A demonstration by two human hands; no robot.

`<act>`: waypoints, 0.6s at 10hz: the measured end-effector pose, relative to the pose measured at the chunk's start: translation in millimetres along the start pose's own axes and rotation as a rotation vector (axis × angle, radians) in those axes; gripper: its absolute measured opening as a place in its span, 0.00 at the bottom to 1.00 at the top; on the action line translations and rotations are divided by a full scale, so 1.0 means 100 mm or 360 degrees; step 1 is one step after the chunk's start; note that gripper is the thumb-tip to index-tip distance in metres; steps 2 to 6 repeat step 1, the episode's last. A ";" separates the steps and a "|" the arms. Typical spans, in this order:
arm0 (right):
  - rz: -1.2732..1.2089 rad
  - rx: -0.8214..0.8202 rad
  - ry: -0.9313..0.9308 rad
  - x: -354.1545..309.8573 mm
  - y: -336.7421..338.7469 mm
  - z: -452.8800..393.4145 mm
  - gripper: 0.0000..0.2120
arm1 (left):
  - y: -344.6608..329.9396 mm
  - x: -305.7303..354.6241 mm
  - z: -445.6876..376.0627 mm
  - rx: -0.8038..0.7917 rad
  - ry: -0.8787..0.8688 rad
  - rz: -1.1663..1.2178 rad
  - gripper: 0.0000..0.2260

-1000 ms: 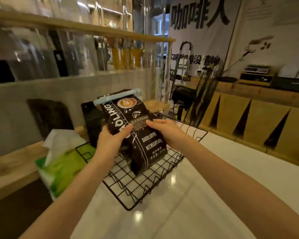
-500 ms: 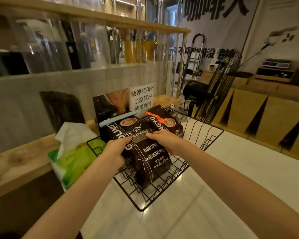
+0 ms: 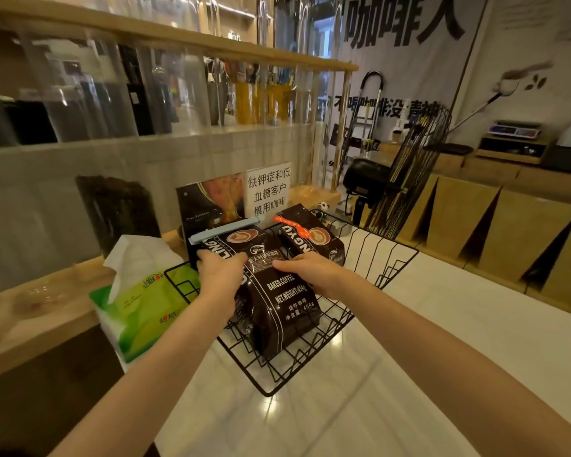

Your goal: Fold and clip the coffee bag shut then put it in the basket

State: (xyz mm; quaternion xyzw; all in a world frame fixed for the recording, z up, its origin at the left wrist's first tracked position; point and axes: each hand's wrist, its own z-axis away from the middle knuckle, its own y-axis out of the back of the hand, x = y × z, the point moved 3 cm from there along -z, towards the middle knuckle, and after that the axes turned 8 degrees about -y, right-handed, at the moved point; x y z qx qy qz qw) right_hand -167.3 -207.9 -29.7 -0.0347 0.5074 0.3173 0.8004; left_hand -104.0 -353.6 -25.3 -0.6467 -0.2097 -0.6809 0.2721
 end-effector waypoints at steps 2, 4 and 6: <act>0.0088 0.0155 0.0156 -0.06 0.03 0.07 0.25 | -0.06 0.11 0.11 -0.0080 -0.0324 -0.0405 0.39; 0.0088 0.0155 0.0156 -0.06 0.03 0.07 0.25 | -0.06 0.11 0.11 -0.0080 -0.0324 -0.0405 0.39; 0.0088 0.0155 0.0156 -0.06 0.03 0.07 0.25 | -0.06 0.11 0.11 -0.0080 -0.0324 -0.0405 0.39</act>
